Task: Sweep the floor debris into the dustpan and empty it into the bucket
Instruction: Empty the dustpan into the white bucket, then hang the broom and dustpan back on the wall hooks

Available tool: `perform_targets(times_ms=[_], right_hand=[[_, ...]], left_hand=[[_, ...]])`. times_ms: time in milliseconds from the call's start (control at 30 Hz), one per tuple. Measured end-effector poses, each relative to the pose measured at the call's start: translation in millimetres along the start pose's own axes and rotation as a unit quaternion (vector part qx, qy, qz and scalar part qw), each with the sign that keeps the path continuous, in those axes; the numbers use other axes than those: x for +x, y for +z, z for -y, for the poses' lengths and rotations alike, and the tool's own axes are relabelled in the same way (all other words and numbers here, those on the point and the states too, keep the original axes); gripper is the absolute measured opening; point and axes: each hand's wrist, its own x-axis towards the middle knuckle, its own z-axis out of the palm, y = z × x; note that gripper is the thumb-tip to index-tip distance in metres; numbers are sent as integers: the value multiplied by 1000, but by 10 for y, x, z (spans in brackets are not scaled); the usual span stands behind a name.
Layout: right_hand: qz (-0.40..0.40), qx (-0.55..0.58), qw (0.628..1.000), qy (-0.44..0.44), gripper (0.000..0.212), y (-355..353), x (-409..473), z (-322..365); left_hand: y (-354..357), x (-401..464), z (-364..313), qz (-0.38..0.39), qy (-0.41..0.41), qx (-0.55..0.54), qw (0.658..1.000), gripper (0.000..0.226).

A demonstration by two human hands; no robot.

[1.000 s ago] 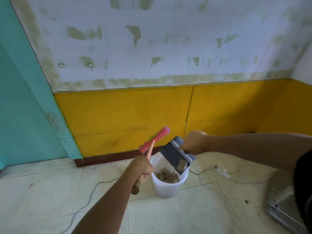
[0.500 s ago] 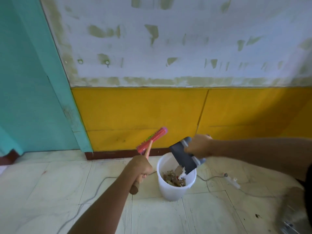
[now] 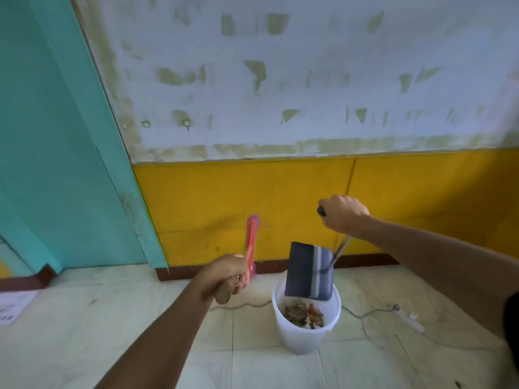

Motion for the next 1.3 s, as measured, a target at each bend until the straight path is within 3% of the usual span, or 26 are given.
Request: perform_targets(times_ms=[133,267,400,567,600,700,767,833,900,1000,1033,1133,1233,1300], right_hand=[[-85,156,971,158,17,-259,217,-99],[-89,337,908,231,27,-679,451,-174],[-51,621,744,243,22,-1071,643,-248],[23,862,496,97,9,-1204,923,13],[34,881,466,76,15,-1183,992,148],[45,884,463,45,40,-1087,1231,624],[42,879,473,40,46,-1028,1395,920],[32,867,497,36,48,-1032,1586,1193],[8,864,501,42,43,-1066,1789,1421],[-44,865,492,86,31,-1191,2082,1628],[-58,865,490,97,29,-1225,2153,1678],[-90,868,476,109,26,-1312,2332,1794],[-119,858,482,133,23,-1454,2475,1907],[-145,848,487,152,21,-1590,2568,1962]], left_hand=[[-78,-81,-391,-1,-2,-195,981,16],[-74,-238,-913,23,20,-262,965,24],[-334,-392,-1206,-3,27,-301,953,33],[-687,-433,-1324,-53,68,-285,955,39],[-766,-418,-1335,-65,88,-260,959,41],[-1070,-315,-1385,-69,172,-187,965,51],[-1331,-195,-1447,-27,221,-176,959,74],[-1616,-85,-1528,-4,269,-155,951,81],[-1914,35,-1599,-28,297,-104,949,66],[-2321,140,-1699,-108,312,25,944,21],[-2441,160,-1708,-149,318,95,931,13],[-2716,236,-1708,-265,389,225,853,28],[-2817,298,-1643,-289,482,191,805,36],[-2816,301,-1683,-283,521,148,792,33]])
